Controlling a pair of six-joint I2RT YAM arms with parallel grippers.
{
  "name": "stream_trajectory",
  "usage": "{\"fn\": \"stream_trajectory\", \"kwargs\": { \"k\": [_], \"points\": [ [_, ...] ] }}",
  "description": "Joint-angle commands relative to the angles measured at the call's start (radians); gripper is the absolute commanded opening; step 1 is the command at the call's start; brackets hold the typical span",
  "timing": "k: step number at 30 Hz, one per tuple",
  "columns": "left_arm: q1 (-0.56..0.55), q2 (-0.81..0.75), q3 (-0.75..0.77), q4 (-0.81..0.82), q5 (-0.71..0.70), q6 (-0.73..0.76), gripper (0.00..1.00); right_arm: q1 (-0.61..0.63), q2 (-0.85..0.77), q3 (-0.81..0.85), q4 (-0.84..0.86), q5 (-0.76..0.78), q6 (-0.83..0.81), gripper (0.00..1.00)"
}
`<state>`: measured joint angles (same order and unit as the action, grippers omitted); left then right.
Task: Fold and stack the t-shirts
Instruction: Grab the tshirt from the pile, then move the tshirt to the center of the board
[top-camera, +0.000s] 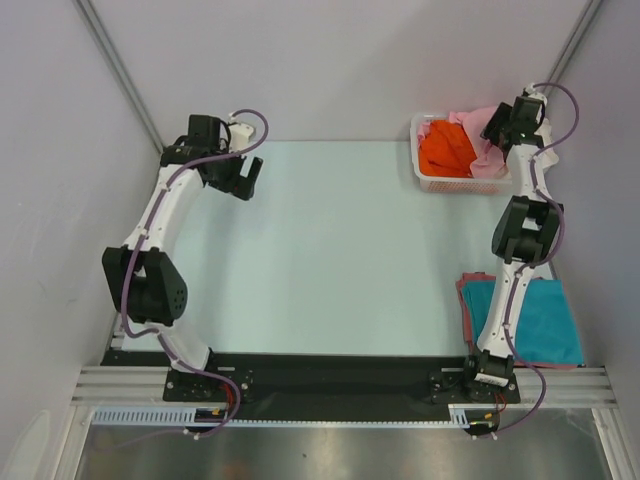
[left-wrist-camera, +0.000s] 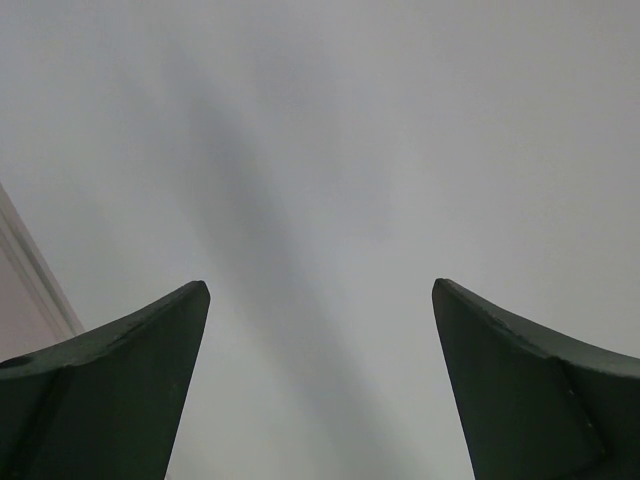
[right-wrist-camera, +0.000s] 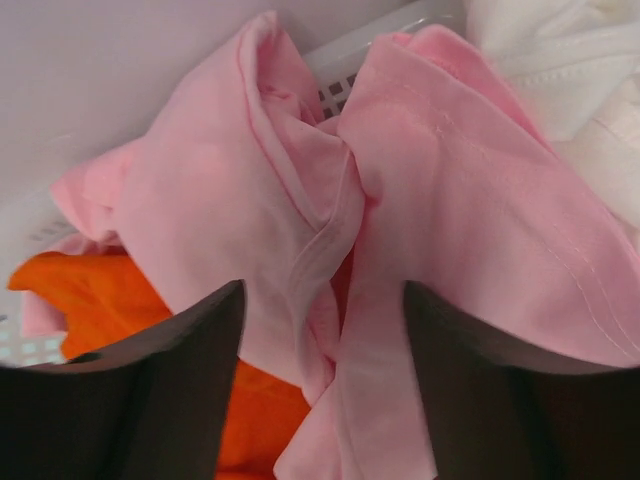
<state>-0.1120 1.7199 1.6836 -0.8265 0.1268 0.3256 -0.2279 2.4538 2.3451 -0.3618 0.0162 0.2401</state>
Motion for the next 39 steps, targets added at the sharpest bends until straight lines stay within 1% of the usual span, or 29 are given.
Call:
{"fn": "stream_trajectory", "kwargs": {
  "k": [1,3,4,6,7,9,10,13,16,17,19,20,21,23,24,25,27,29,30,32,34,35,36,37,39],
  "points": [
    [-0.002,0.04,0.05,-0.048,-0.009,0.012,1.0,0.006,0.02,0.095,0.105,-0.001,0.051,0.62],
    [-0.002,0.061,0.057,-0.049,-0.004,0.012,1.0,0.015,0.051,0.12,0.142,-0.002,0.054,0.47],
    [-0.002,0.067,0.06,-0.048,-0.007,0.01,1.0,0.018,0.062,0.132,0.144,0.011,0.054,0.31],
    [-0.002,0.086,0.086,-0.06,-0.021,0.01,1.0,0.024,0.077,0.154,0.136,0.019,0.051,0.12],
    [-0.002,0.104,0.097,-0.066,-0.023,0.01,1.0,0.027,0.068,0.152,0.133,0.04,0.053,0.0],
    [-0.002,0.113,0.12,-0.086,-0.024,0.01,1.0,0.036,0.041,0.128,0.148,0.063,0.047,0.0],
    [-0.002,0.112,0.122,-0.086,-0.013,0.01,1.0,0.041,-0.008,0.081,0.167,0.082,0.036,0.0],
    [-0.002,0.101,0.12,-0.085,-0.003,0.013,1.0,0.05,-0.082,0.04,0.199,0.102,-0.001,0.0],
    [0.0,0.078,0.117,-0.092,0.002,0.015,1.0,0.062,-0.185,0.023,0.182,0.09,-0.025,0.0],
    [0.0,0.07,0.117,-0.095,0.007,0.016,1.0,0.068,-0.258,0.011,0.187,0.088,-0.054,0.0],
    [0.0,0.052,0.113,-0.095,0.016,0.016,1.0,0.085,-0.343,-0.035,0.205,0.058,-0.087,0.0],
    [0.0,0.034,0.111,-0.095,0.023,0.016,1.0,0.102,-0.386,-0.088,0.234,0.039,-0.1,0.0],
    [0.002,0.021,0.105,-0.094,0.028,0.016,1.0,0.111,-0.476,-0.124,0.253,-0.007,-0.134,0.0],
    [0.002,0.001,0.099,-0.088,0.028,0.015,1.0,0.146,-0.559,-0.174,0.291,-0.091,-0.156,0.0],
    [0.005,-0.02,0.091,-0.089,0.027,0.016,1.0,0.16,-0.641,-0.217,0.297,-0.122,-0.166,0.0],
    [0.006,-0.031,0.09,-0.085,0.024,0.015,1.0,0.179,-0.676,-0.231,0.299,-0.171,-0.182,0.0],
    [0.014,-0.065,0.076,-0.08,0.02,0.015,1.0,0.225,-0.777,-0.268,0.297,-0.234,-0.194,0.0],
    [0.023,-0.086,0.065,-0.076,0.025,0.012,1.0,0.289,-0.84,-0.294,0.314,-0.28,-0.2,0.0],
    [0.034,-0.098,0.054,-0.072,0.037,0.013,1.0,0.345,-0.866,-0.305,0.32,-0.332,-0.2,0.0],
    [0.043,-0.132,0.041,-0.063,0.046,0.013,1.0,0.407,-0.938,-0.339,0.342,-0.361,-0.206,0.0],
    [0.057,-0.158,0.024,-0.06,0.057,0.02,1.0,0.498,-0.999,-0.404,0.353,-0.366,-0.197,0.0],
    [0.061,-0.163,0.021,-0.062,0.057,0.021,1.0,0.525,-1.019,-0.441,0.421,-0.361,-0.185,0.0],
    [0.066,-0.166,0.015,-0.062,0.056,0.023,1.0,0.548,-1.036,-0.473,0.443,-0.345,-0.176,0.0],
    [0.069,-0.174,0.014,-0.065,0.056,0.023,1.0,0.6,-1.064,-0.548,0.464,-0.331,-0.162,0.0],
    [0.072,-0.178,0.014,-0.069,0.056,0.029,1.0,0.65,-1.081,-0.619,0.532,-0.294,-0.118,0.0]
  ]
}}
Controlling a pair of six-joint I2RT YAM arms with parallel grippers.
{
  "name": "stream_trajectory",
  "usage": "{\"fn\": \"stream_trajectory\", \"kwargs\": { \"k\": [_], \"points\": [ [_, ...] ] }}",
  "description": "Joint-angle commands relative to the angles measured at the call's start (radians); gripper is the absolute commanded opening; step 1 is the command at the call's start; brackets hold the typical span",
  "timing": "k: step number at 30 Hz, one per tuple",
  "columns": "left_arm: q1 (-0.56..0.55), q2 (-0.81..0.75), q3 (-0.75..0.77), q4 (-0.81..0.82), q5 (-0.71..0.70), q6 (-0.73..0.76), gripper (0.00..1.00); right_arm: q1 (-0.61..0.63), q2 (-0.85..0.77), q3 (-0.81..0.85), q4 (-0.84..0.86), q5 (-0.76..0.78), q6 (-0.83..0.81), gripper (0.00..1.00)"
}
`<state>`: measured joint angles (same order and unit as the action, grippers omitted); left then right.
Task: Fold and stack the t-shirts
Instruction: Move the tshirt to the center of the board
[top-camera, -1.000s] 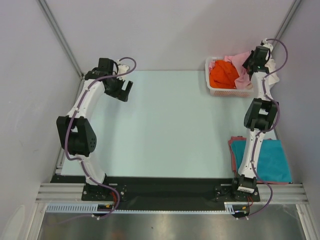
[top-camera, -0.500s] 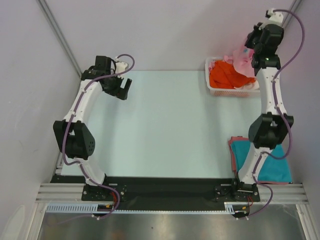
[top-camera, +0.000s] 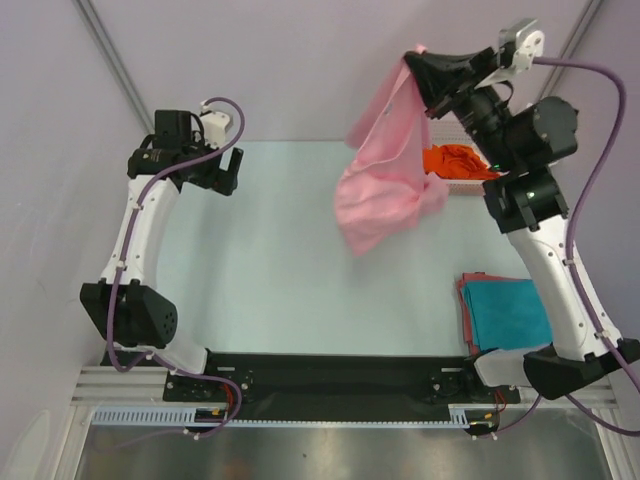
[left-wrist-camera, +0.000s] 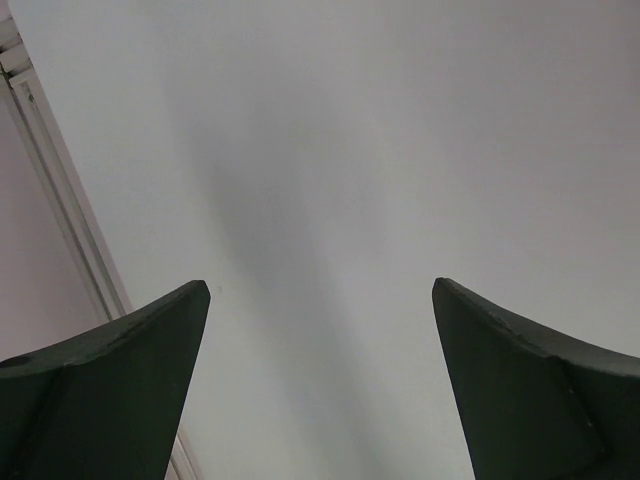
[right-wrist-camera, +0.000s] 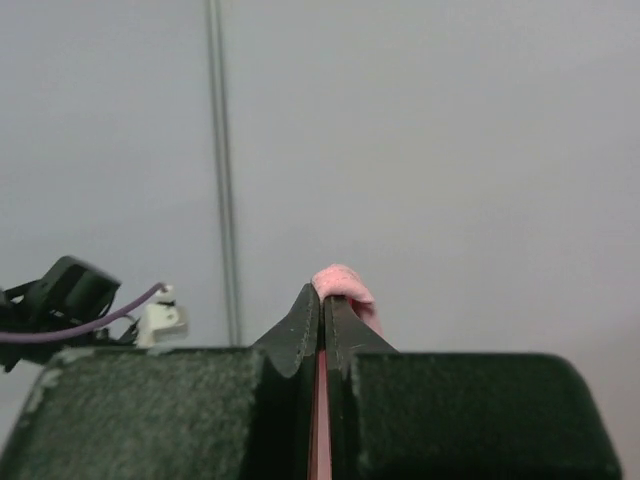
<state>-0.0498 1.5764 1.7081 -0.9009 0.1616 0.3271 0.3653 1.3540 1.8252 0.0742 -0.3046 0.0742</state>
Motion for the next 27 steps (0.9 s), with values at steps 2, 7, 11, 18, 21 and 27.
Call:
{"fn": "stream_trajectory", "kwargs": {
  "k": [2,7,11,18,21,27],
  "points": [
    [0.01,-0.041,-0.01,-0.001,0.021,0.032,1.0,0.13,0.014,-0.211,0.174,0.05,0.067,0.0],
    [0.01,-0.049,-0.002,-0.033,0.061,0.046,1.0,0.27,0.14,-0.291,0.225,0.205,0.113,0.0],
    [0.01,-0.064,-0.022,-0.064,0.192,0.067,0.99,0.336,0.342,-0.271,0.301,0.222,0.219,0.0],
    [0.033,-0.079,-0.135,-0.052,0.262,0.056,0.97,0.366,0.735,0.007,0.225,0.156,0.369,0.13],
    [0.033,-0.078,-0.206,-0.032,0.228,0.072,0.96,0.357,0.835,0.193,-0.011,0.147,0.328,0.74],
    [0.015,-0.055,-0.372,-0.03,0.187,0.108,0.82,0.265,0.639,0.027,-0.264,0.254,0.223,0.77]
  ]
}}
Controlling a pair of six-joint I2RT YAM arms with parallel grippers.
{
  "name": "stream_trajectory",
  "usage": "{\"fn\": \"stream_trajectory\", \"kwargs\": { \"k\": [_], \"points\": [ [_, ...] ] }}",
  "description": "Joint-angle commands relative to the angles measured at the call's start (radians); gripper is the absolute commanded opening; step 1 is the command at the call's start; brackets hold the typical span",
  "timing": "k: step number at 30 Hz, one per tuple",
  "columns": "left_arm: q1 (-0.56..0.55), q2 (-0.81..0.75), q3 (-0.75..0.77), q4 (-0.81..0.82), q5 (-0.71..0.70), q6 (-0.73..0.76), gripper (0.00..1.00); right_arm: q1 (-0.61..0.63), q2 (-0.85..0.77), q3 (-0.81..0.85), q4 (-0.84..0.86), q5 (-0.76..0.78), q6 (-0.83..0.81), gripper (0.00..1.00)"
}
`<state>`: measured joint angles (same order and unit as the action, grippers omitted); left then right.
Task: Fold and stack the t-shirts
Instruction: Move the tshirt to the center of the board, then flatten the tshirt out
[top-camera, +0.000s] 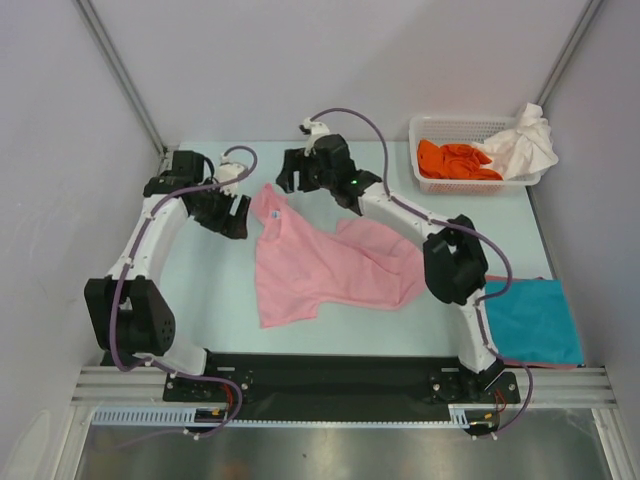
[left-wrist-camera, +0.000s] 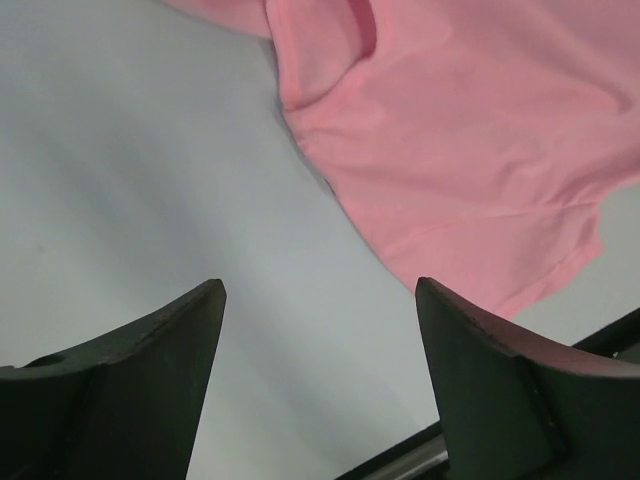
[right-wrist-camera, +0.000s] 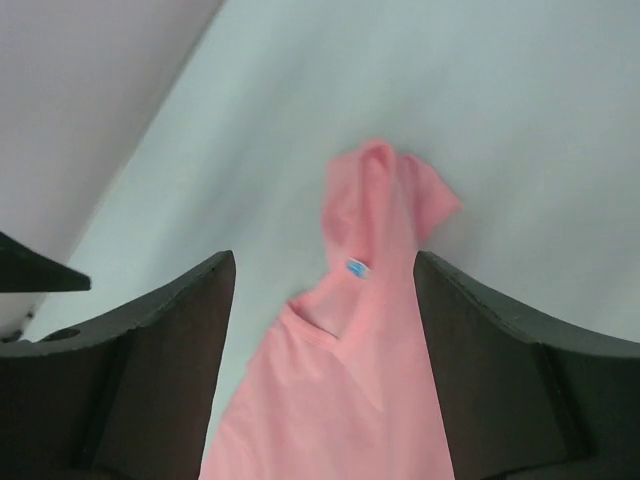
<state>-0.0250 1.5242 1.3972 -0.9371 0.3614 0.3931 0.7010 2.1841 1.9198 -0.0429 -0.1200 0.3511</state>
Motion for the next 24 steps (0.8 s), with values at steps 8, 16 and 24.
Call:
{"fn": "stream_trajectory", "kwargs": {
  "k": [8,16,24],
  "points": [
    [-0.182,-0.056,-0.289,0.096,-0.044,0.193,0.71,-0.306,-0.555,-0.565,-0.431,0.241,-0.02,0.4],
    [-0.391,-0.036,-0.475,0.221,-0.14,0.358,0.94,-0.425,-0.748,-0.953,-0.404,0.293,0.083,0.53],
    [-0.521,-0.035,-0.671,0.316,-0.295,0.414,1.0,-0.468,-0.685,-1.002,-0.465,0.305,0.107,0.54]
  ]
}}
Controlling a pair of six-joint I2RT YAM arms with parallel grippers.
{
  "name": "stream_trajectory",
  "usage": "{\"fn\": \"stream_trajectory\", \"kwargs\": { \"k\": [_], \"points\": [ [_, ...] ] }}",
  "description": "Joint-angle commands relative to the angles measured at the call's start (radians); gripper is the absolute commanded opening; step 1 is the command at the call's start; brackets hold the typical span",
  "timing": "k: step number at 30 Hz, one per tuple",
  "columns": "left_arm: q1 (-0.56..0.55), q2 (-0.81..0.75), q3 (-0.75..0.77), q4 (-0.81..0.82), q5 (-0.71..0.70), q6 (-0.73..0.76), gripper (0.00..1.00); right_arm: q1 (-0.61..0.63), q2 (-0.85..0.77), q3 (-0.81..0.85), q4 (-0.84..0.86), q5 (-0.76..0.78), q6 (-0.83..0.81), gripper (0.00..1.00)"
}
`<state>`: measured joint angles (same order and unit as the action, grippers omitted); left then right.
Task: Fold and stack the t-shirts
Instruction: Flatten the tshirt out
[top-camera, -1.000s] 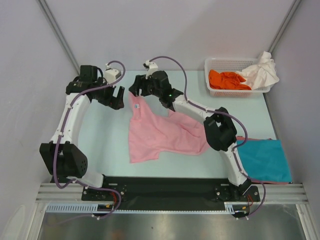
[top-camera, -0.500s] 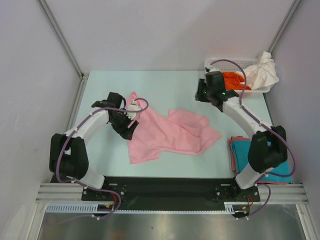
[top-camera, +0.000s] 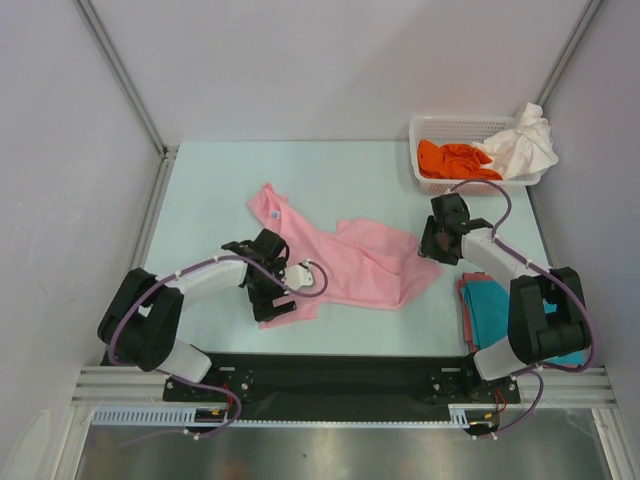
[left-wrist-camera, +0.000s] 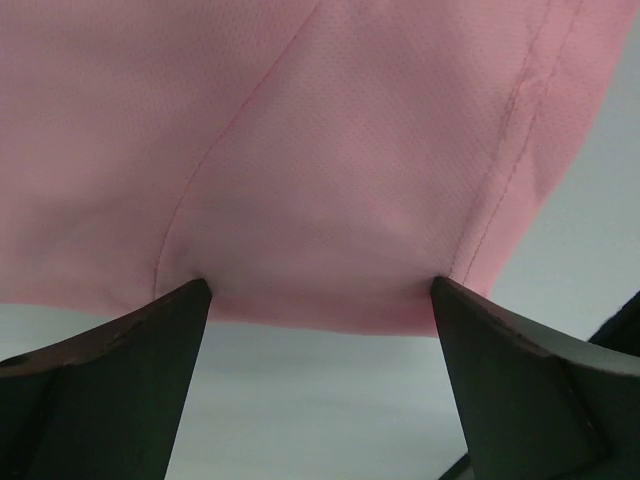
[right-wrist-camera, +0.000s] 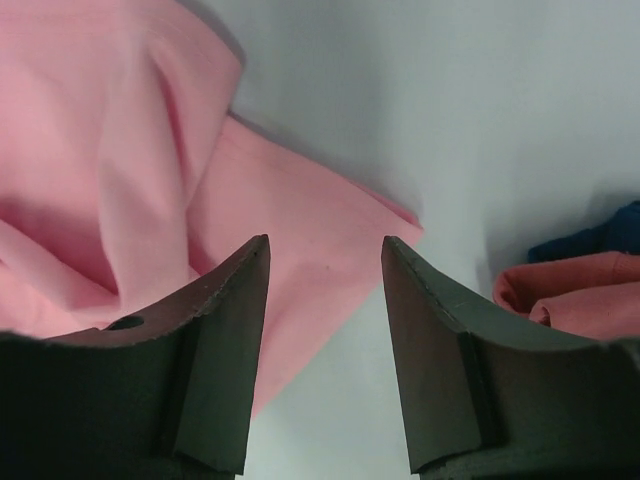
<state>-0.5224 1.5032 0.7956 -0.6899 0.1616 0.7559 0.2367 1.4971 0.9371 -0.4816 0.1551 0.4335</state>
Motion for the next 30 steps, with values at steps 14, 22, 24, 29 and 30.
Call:
{"fn": "stream_trajectory", "kwargs": {
  "k": [14,22,24,29,30],
  "points": [
    [-0.083,-0.027,-0.136,0.179,-0.145,-0.081,0.0,-0.002,-0.046,-0.222,0.063,0.055,0.1,0.46],
    [-0.013,-0.13,-0.085,0.205,-0.269,-0.145,0.0,0.003,-0.078,-0.196,0.072,0.061,0.088,0.0],
    [0.068,-0.197,-0.014,0.149,-0.267,-0.164,0.0,0.0,-0.128,-0.147,0.042,0.064,0.073,0.0],
    [0.231,-0.319,0.184,-0.009,-0.254,-0.153,0.0,0.021,-0.233,0.032,-0.075,0.038,0.027,0.0],
    [0.245,-0.334,0.261,-0.069,-0.257,-0.15,0.0,0.027,-0.244,0.067,-0.092,0.038,0.022,0.0]
  ]
}}
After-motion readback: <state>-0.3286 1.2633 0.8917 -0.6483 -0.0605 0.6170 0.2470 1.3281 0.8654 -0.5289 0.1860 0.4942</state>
